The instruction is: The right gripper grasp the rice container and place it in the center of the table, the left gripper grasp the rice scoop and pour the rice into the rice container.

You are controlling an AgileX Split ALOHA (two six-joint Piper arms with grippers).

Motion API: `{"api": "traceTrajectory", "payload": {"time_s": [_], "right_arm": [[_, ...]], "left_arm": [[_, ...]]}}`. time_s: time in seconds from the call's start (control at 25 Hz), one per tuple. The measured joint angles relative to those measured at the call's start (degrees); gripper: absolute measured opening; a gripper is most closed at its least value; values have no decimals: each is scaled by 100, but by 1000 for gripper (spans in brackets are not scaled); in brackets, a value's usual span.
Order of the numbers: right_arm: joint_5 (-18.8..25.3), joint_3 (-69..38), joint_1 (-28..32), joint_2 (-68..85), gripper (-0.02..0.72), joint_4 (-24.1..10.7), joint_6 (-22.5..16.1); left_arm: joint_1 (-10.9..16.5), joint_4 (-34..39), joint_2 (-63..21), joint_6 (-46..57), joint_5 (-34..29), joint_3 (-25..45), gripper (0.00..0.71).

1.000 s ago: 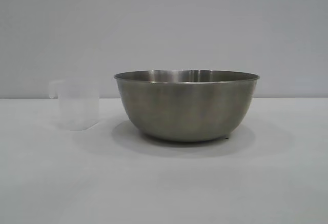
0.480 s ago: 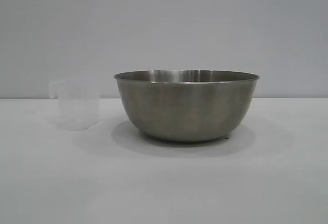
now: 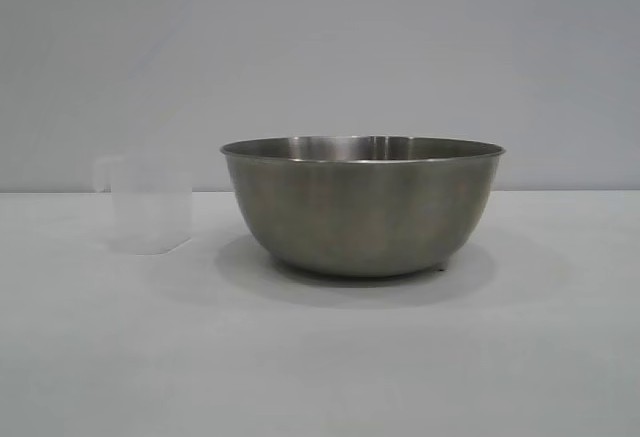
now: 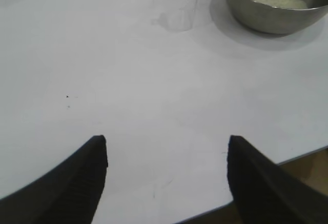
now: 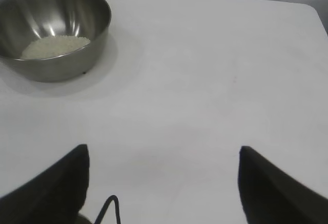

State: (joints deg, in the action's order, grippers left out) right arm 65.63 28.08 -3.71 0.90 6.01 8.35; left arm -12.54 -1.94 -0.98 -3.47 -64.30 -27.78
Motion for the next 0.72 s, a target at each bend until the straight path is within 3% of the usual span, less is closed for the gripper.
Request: {"api": "traceTrajectory", "payload": {"time_s": [0.4, 0.72], "right_arm": [[0, 0, 0, 0, 566, 0, 0], [0, 0, 0, 0, 566, 0, 0]], "left_arm": [[53, 0, 0, 0, 0, 0, 436], [1139, 0, 0, 0, 9, 0, 436]]}}
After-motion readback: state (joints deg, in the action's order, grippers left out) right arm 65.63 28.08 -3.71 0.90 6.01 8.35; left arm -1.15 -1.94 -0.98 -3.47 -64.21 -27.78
